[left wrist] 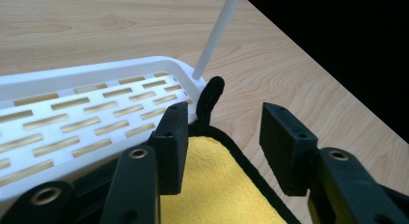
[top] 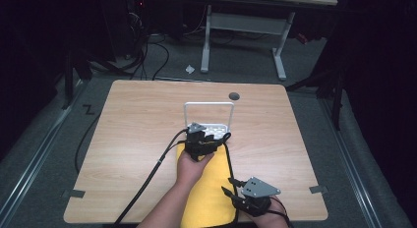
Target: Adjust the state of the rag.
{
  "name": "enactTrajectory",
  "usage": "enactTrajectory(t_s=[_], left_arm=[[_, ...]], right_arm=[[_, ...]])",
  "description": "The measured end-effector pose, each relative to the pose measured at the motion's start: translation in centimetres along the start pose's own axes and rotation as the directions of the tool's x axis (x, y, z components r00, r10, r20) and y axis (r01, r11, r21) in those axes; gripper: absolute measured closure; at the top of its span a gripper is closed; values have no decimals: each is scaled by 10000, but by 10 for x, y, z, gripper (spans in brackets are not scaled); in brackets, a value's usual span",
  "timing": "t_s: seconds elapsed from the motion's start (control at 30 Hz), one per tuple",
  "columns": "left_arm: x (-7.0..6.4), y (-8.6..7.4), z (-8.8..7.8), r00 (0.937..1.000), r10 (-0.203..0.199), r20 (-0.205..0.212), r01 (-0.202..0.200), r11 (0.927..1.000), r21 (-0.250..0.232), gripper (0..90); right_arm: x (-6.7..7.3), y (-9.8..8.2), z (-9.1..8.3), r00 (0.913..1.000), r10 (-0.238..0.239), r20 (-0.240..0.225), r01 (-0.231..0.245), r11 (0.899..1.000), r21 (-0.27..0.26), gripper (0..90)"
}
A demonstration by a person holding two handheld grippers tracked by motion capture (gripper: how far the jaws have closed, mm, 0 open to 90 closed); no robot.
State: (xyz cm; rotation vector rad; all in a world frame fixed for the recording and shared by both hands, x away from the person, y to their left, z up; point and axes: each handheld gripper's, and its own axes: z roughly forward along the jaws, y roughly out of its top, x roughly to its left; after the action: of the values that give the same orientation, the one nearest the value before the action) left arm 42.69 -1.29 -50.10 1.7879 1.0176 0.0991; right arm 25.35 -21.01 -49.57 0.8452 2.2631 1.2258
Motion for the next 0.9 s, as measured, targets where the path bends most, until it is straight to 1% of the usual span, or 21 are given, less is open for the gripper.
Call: enactTrajectory(t_s=[0.07, 0.17, 0.2, 0.3, 0.4, 0.5, 0.57, 0.63, 0.7, 0.73, 0.83, 0.9], left_arm=[[1, 0, -4, 9999, 128, -63, -128, 9999, 2, 522], [5, -1, -15, 9997, 193, -130, -194, 9998, -102, 522], [6, -2, -19, 9995, 268, -171, -269, 9996, -58, 523], [11, -7, -29, 9978, 499, -434, -496, 9987, 91, 528], [17, -14, -41, 9962, 595, -632, -588, 9982, 133, 538], [22, -22, -55, 9920, 912, -871, -896, 9957, 220, 542], [25, -29, -66, 9868, 1258, -1016, -1226, 9917, 378, 541], [27, -38, -79, 9845, 1391, -1069, -1355, 9900, 401, 541], [30, -48, -94, 9857, 1410, -918, -1379, 9897, 392, 535], [32, -54, -102, 9871, 1350, -857, -1323, 9906, 361, 534], [39, -74, -124, 9916, 1064, -733, -1034, 9937, 439, 529], [42, -86, -134, 9932, 880, -769, -859, 9959, 296, 526]], right_arm=[[-1, -1, 1, 10000, 44, 21, -44, 10000, 21, 616], [-2, -2, 3, 10000, 70, 34, -71, 10000, 58, 613], [-2, -2, 3, 10000, 84, 30, -84, 9999, 78, 612], [-1, -3, 6, 10000, 19, -5, -19, 9998, 174, 612], [-1, -3, 8, 10000, 34, -15, -33, 9996, 275, 612], [-1, -3, 10, 10000, 17, -16, -16, 9996, 294, 612], [-1, -4, 10, 10000, 61, 9, -62, 9995, 309, 610], [-1, -4, 10, 10000, 86, 25, -87, 9994, 322, 609], [-1, -4, 11, 10000, 78, 35, -79, 9993, 354, 609], [-1, -5, 11, 10000, 74, 37, -75, 9994, 352, 607], [-1, -6, 12, 10000, 81, 25, -82, 9992, 402, 606], [-2, -7, 14, 9999, 139, 27, -140, 9987, 486, 601]])
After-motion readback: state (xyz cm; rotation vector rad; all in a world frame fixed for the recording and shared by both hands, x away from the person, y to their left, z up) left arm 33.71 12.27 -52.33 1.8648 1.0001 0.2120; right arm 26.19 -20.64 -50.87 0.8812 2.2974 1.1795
